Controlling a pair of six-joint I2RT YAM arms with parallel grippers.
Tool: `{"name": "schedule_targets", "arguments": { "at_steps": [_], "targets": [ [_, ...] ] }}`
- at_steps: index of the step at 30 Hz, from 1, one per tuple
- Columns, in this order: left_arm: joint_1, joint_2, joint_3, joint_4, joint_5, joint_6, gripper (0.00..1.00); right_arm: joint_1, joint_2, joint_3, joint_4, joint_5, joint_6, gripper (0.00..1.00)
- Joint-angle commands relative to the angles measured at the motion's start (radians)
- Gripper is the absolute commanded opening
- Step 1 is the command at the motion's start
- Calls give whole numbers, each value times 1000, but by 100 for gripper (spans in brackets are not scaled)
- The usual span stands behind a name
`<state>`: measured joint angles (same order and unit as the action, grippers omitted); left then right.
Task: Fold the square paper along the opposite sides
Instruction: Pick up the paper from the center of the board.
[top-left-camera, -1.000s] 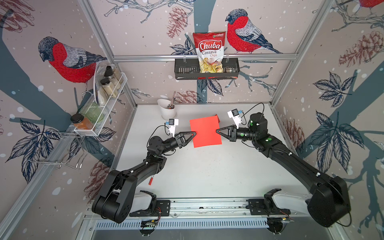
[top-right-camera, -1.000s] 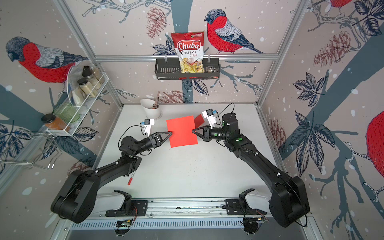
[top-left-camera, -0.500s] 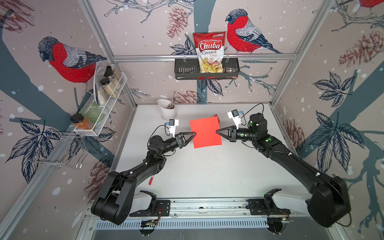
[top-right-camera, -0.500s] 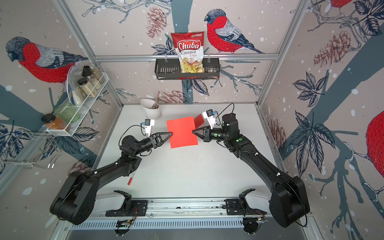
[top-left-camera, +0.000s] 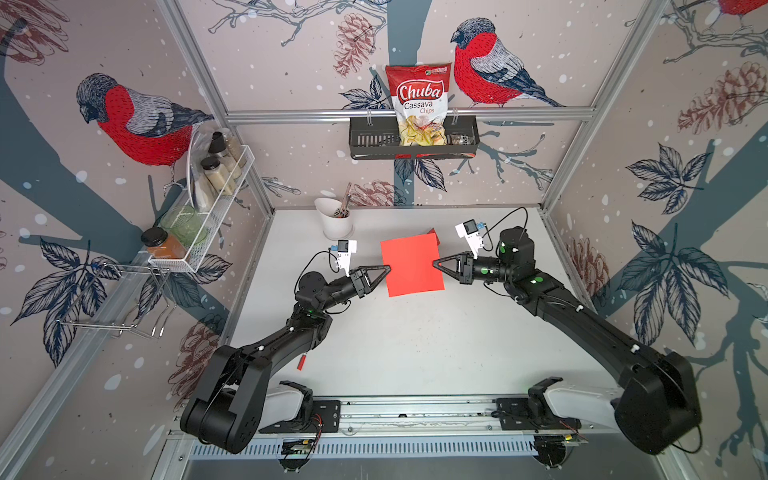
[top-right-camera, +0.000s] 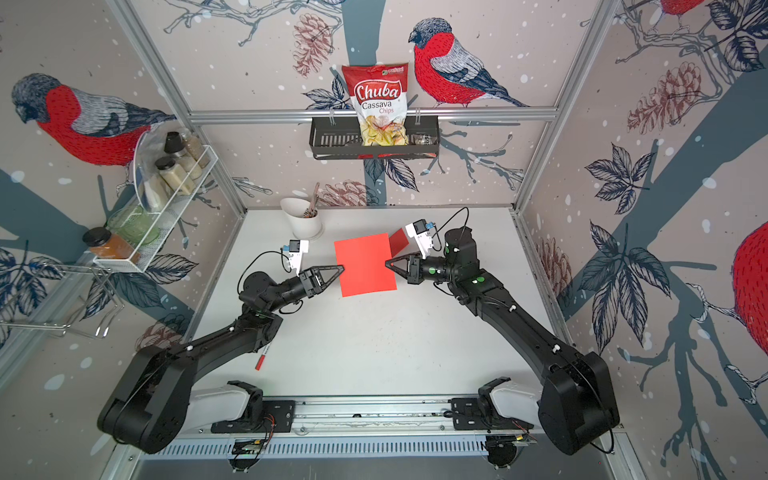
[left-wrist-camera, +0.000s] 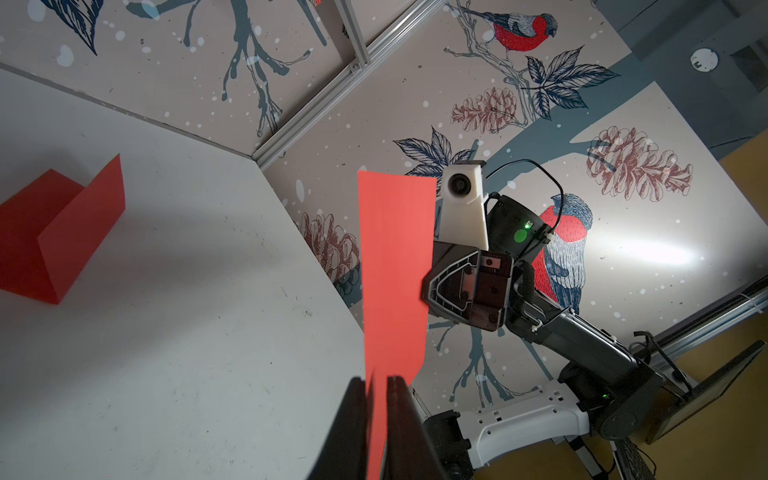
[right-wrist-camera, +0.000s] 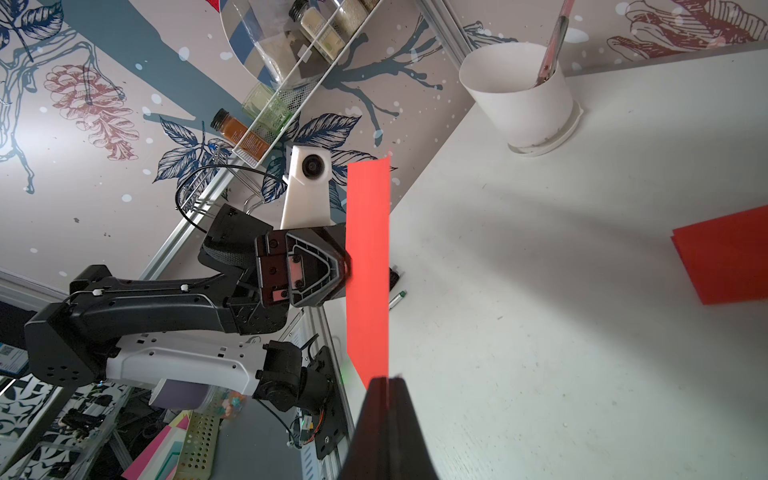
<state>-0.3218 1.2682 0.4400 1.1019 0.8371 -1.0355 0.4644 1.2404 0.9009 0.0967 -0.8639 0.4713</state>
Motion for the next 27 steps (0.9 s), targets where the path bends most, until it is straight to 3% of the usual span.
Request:
{"name": "schedule_targets", "arguments": {
  "at_steps": [1, 2, 13, 14, 16, 20, 27],
  "targets": [
    [4, -5, 3, 4, 0, 28, 3, -1, -6, 2, 15, -6, -5, 0],
    [4, -4, 5, 3, 1, 30, 0, -1, -6, 3, 16, -5, -3, 0],
    [4, -86, 23, -112, -17, 127, 0, -12, -4, -1, 33, -10, 1, 0],
    [4, -94, 25, -122, -19, 136, 0, -16, -5, -5, 41, -14, 5, 5],
    [3, -113, 31, -143, -17, 152, 0, -26, -8, -10, 65, -23, 19, 30],
    [3, -158, 61, -213, 0, 194, 0, -74, -26, -53, 128, -1, 52, 45],
    [-14, -246, 141, -365, 59, 275, 0, -148, 51, -128, 225, 143, 67, 52]
  ]
}}
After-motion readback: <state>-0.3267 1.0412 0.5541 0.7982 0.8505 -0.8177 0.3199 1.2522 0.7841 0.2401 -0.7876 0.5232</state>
